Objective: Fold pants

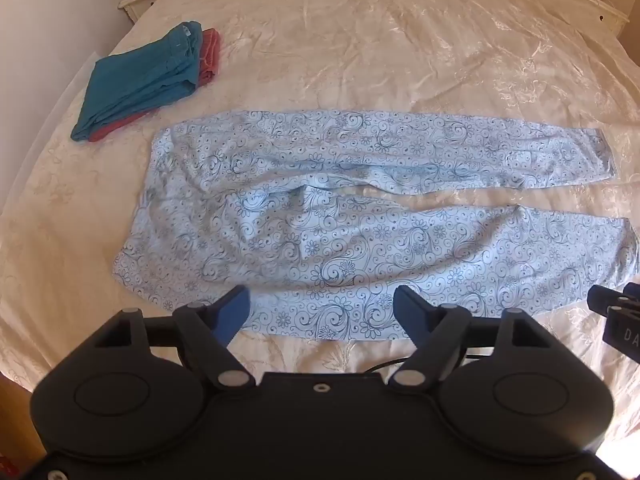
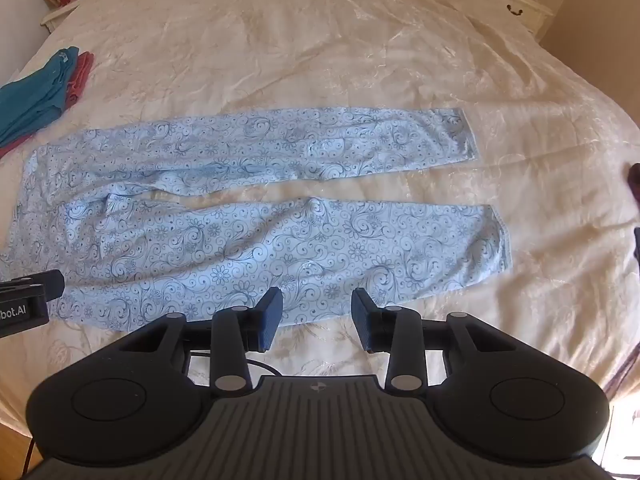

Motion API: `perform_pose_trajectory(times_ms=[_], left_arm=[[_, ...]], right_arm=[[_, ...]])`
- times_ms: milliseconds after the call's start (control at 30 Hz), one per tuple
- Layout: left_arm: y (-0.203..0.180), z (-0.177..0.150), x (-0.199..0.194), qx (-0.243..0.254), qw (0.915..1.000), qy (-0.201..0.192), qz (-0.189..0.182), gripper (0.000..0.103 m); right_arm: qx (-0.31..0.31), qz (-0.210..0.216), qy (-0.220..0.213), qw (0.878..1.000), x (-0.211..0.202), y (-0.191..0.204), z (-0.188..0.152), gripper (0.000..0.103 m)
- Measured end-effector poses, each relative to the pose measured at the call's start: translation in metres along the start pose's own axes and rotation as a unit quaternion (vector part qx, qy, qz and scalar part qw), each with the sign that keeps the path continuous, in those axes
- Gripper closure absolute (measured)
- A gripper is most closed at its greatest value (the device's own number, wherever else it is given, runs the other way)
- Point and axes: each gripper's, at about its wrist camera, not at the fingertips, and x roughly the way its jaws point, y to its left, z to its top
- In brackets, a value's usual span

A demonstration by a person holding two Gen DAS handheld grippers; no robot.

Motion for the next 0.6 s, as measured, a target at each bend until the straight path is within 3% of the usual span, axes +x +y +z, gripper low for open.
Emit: perform_pose_trajectory(times_ms=[167, 300, 600], left_arm=[[0.007, -0.001, -0.004, -0.009, 0.9997, -0.024, -0.004, 0.026], [0.002, 0.002, -0.009, 0.02, 0.9985, -0.05, 0.01, 0.027], [-0.002, 0.004, -0.009, 0.067, 0.9957, -0.064, -0.009, 0.026]], right_arm=[[0.0, 0.003, 0.0, 1.0, 0.0, 0.001, 0.0, 0.066], [0.0, 0.002, 0.001, 1.0, 0.0, 0.0, -0.001, 0.066], [0.003, 0.002, 0.002, 1.0, 0.002, 0.004, 0.001, 0.066]])
